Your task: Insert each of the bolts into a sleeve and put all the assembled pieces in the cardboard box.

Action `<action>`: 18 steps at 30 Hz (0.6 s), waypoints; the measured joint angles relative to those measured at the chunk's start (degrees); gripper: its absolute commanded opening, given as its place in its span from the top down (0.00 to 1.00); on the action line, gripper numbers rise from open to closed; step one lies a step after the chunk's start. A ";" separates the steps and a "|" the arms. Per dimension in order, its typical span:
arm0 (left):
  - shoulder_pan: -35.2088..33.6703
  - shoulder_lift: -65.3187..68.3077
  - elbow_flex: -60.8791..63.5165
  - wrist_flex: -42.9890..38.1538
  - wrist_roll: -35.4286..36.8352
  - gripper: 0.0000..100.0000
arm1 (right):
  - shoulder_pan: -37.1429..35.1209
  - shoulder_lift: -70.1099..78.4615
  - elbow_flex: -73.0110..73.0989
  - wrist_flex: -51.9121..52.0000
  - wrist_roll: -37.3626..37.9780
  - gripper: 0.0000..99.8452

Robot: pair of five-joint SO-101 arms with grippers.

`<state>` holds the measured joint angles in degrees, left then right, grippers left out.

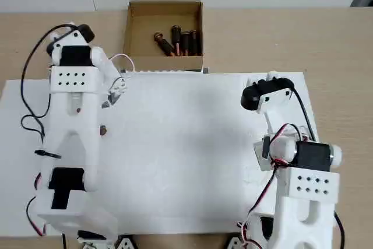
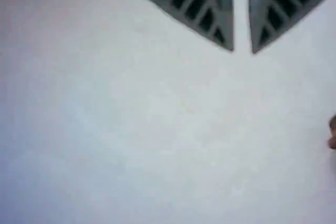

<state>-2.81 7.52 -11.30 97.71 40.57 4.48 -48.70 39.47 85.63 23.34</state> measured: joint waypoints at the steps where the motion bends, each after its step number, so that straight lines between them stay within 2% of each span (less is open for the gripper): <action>1: 0.18 0.00 0.00 0.35 -0.70 0.96 | 0.00 0.00 0.00 0.00 0.00 0.99; 6: -0.79 0.00 0.00 0.97 -12.31 0.95 | 0.09 0.00 1.23 0.00 0.00 0.99; 13: -5.10 0.00 0.00 1.05 -23.82 0.95 | 0.00 0.00 1.23 0.00 0.00 0.99; 18: -7.74 0.00 0.00 1.05 -27.16 0.94 | 0.00 0.00 1.23 0.00 0.00 0.99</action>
<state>-10.55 7.52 -11.30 98.77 13.41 4.48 -48.70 40.70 85.63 23.34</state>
